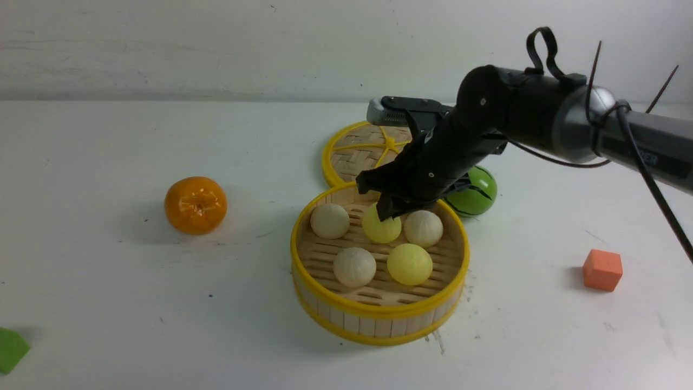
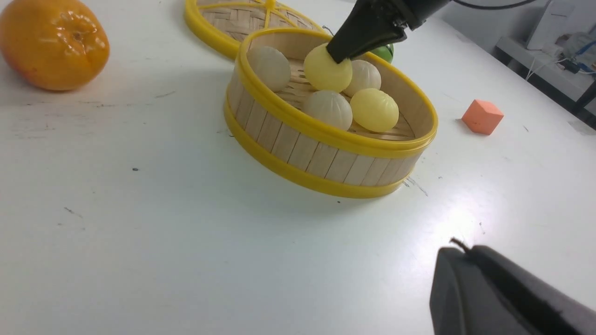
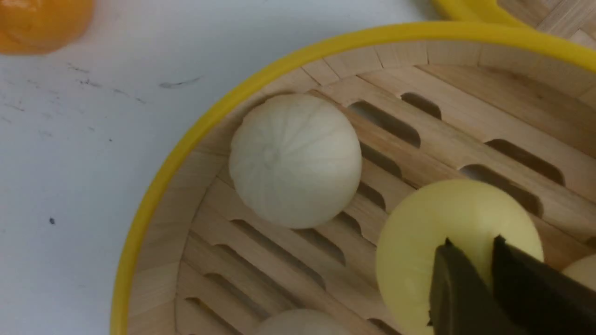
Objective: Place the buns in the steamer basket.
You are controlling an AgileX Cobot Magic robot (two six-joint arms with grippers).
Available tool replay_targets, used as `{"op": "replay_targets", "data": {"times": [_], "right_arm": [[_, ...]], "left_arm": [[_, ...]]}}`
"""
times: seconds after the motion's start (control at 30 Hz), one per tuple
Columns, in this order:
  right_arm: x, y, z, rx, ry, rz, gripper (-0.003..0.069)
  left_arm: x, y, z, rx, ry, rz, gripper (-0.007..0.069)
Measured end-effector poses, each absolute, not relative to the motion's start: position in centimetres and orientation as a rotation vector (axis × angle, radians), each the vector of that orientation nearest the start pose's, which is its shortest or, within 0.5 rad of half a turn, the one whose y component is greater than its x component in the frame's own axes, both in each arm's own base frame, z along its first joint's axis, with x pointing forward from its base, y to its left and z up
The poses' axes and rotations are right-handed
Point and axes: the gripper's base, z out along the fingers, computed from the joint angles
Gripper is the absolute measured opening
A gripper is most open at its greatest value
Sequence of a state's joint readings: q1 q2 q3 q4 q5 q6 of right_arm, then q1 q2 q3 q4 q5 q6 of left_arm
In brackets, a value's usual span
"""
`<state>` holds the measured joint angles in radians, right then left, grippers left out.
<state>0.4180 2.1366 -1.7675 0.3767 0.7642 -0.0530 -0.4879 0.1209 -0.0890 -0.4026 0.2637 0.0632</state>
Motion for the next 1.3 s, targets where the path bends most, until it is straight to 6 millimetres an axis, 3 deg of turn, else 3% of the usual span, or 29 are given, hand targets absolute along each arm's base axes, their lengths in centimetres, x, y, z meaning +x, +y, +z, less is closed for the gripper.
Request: {"op": "replay_targets", "data": {"times": [0.1, 0.13, 0.23, 0.27, 0.33, 0.37, 0.47, 0.57, 0.63, 0.67, 0.8, 0.87, 0.9, 1.03, 1.3], "right_arm": [[42.9, 21.6, 21.5, -0.344, 2.608, 0.565, 0.0218], [43.0, 21.6, 21.5, -0.339, 2.597, 0.564, 0.0309], [43.0, 21.6, 21.8, -0.338, 2.590, 0.567, 0.0404], [42.8, 21.5, 22.4, -0.344, 2.583, 0.571, 0.0461], [42.4, 21.4, 23.6, -0.354, 2.577, 0.576, 0.0489], [41.6, 21.1, 25.2, -0.378, 2.576, 0.576, 0.0494], [38.8, 19.9, 29.9, -0.455, 2.592, 0.542, 0.0439], [34.8, 18.3, 33.8, -0.504, 2.632, 0.479, 0.0294], [33.5, 17.9, 34.4, -0.505, 2.647, 0.466, 0.0239], [31.8, 17.3, 34.9, -0.498, 2.668, 0.453, 0.0163], [27.3, 16.0, 35.2, -0.452, 2.690, 0.453, -0.0005], [26.3, 15.7, 35.0, -0.446, 2.694, 0.455, -0.0016], [24.6, 15.1, 35.1, -0.446, 2.700, 0.461, -0.0020], [21.6, 13.9, 35.2, -0.471, 2.771, 0.476, -0.0020], [20.3, 13.3, 36.1, -0.481, 2.761, 0.485, -0.0020]], "left_arm": [[5.1, -3.7, 21.4, 0.222, 1.795, -0.677, -0.0013], [5.1, -3.7, 21.4, 0.222, 1.795, -0.677, -0.0013], [5.1, -3.7, 21.4, 0.222, 1.795, -0.677, -0.0013], [5.1, -3.7, 21.4, 0.222, 1.795, -0.677, -0.0013], [5.1, -3.7, 21.4, 0.222, 1.795, -0.677, -0.0013], [5.1, -3.7, 21.4, 0.222, 1.795, -0.677, -0.0013], [5.1, -3.7, 21.4, 0.222, 1.795, -0.677, -0.0013], [5.1, -3.7, 21.4, 0.222, 1.795, -0.677, -0.0013], [5.1, -3.7, 21.4, 0.222, 1.795, -0.677, -0.0013], [5.1, -3.7, 21.4, 0.222, 1.795, -0.677, -0.0013], [5.1, -3.7, 21.4, 0.222, 1.795, -0.677, -0.0013], [5.1, -3.7, 21.4, 0.222, 1.795, -0.677, -0.0013], [5.1, -3.7, 21.4, 0.222, 1.795, -0.677, -0.0013], [5.1, -3.7, 21.4, 0.222, 1.795, -0.677, -0.0011], [5.1, -3.7, 21.4, 0.222, 1.795, -0.677, -0.0010]]}}
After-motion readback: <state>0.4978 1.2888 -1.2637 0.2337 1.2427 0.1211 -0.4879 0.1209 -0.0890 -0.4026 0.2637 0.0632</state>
